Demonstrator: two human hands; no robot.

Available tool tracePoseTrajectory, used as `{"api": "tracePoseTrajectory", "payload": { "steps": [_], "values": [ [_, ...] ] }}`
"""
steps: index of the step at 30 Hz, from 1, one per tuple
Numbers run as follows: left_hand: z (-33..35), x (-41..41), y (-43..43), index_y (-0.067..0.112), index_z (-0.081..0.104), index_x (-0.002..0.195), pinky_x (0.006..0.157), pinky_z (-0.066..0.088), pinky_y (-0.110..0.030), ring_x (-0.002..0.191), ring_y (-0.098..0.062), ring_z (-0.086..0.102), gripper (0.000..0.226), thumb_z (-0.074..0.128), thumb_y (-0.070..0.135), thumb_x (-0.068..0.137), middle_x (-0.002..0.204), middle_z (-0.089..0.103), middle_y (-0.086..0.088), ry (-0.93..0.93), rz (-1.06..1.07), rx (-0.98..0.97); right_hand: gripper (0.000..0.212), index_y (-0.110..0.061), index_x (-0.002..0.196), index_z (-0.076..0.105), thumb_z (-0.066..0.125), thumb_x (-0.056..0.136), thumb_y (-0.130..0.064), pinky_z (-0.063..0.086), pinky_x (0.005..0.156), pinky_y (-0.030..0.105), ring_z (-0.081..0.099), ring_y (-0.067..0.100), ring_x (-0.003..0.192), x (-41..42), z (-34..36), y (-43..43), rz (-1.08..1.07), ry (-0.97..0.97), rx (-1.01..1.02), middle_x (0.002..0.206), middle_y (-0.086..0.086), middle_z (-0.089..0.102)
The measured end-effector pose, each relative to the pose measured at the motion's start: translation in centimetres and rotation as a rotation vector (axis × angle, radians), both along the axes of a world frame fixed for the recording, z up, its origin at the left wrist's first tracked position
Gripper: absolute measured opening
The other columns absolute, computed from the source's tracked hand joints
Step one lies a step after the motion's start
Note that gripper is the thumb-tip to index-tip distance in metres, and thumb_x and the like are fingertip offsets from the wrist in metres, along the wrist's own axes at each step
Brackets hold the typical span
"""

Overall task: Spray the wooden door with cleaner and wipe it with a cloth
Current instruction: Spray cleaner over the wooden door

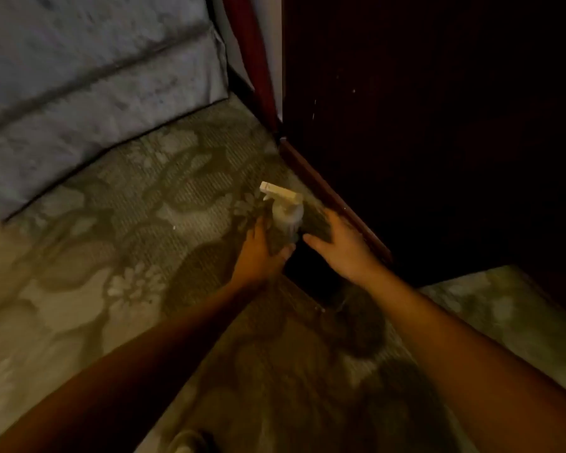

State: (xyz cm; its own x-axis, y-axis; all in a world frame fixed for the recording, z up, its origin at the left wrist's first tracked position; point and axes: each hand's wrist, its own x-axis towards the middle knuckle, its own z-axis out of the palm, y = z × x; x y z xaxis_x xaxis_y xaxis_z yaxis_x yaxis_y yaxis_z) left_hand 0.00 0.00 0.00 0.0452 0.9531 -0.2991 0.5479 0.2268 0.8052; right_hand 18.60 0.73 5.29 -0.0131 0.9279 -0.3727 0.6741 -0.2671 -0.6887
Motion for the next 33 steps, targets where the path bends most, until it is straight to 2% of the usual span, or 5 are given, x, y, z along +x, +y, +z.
{"api": "tracePoseTrajectory", "payload": {
  "steps": [10,14,22,25,33],
  "values": [
    [-5.4,2.6,4.4,0.016,0.052,0.136,0.076,0.05,-0.006,0.098,0.015,0.064,0.056,0.08,0.017,0.087,0.108,0.065,0.015,-0.165,0.18,0.314,0.055,-0.036,0.129,0.052,0.077,0.081,-0.049,0.057,0.097,0.043,0.063,0.008,0.114,-3.3,-6.1,3.7,-0.04,0.419,0.315,0.124,-0.013,0.064],
    [1.2,2.4,3.8,0.032,0.054,0.124,0.075,0.053,-0.012,0.097,0.009,0.067,0.05,0.083,0.02,0.085,0.109,0.068,0.012,-0.174,0.067,0.374,0.06,-0.032,0.131,0.053,0.079,0.08,-0.048,0.056,0.092,0.031,0.061,0.007,0.116,-1.6,0.4,3.0,-0.042,0.41,0.377,0.127,-0.011,0.06],
    [26.6,6.0,-1.3,0.06,0.04,0.137,0.087,0.055,-0.017,0.115,0.015,0.06,0.077,0.083,0.022,0.086,0.123,0.057,0.046,-0.151,-0.323,0.298,0.05,-0.03,0.129,0.057,0.081,0.085,-0.032,0.058,0.09,0.028,0.062,0.006,0.114,2.5,27.6,-2.1,-0.226,0.548,0.396,0.124,-0.008,0.063],
    [39.4,8.5,-3.0,0.058,0.041,0.132,0.089,0.052,-0.012,0.117,0.015,0.061,0.078,0.08,0.008,0.088,0.122,0.061,0.045,-0.208,-0.35,0.26,0.044,-0.018,0.131,0.064,0.077,0.089,-0.024,0.06,0.09,0.034,0.069,0.009,0.108,4.9,40.7,-4.5,-0.262,0.579,0.423,0.113,-0.002,0.072],
    [71.1,15.9,-10.2,0.031,0.043,0.143,0.1,0.056,-0.044,0.121,-0.011,0.063,0.088,0.087,0.046,0.068,0.13,0.065,0.009,-0.072,-0.595,0.294,0.028,-0.008,0.122,0.069,0.071,0.094,-0.009,0.055,0.086,0.026,0.07,0.012,0.106,10.5,73.4,-16.5,-0.421,0.501,0.664,0.113,0.001,0.073]
  ]
}}
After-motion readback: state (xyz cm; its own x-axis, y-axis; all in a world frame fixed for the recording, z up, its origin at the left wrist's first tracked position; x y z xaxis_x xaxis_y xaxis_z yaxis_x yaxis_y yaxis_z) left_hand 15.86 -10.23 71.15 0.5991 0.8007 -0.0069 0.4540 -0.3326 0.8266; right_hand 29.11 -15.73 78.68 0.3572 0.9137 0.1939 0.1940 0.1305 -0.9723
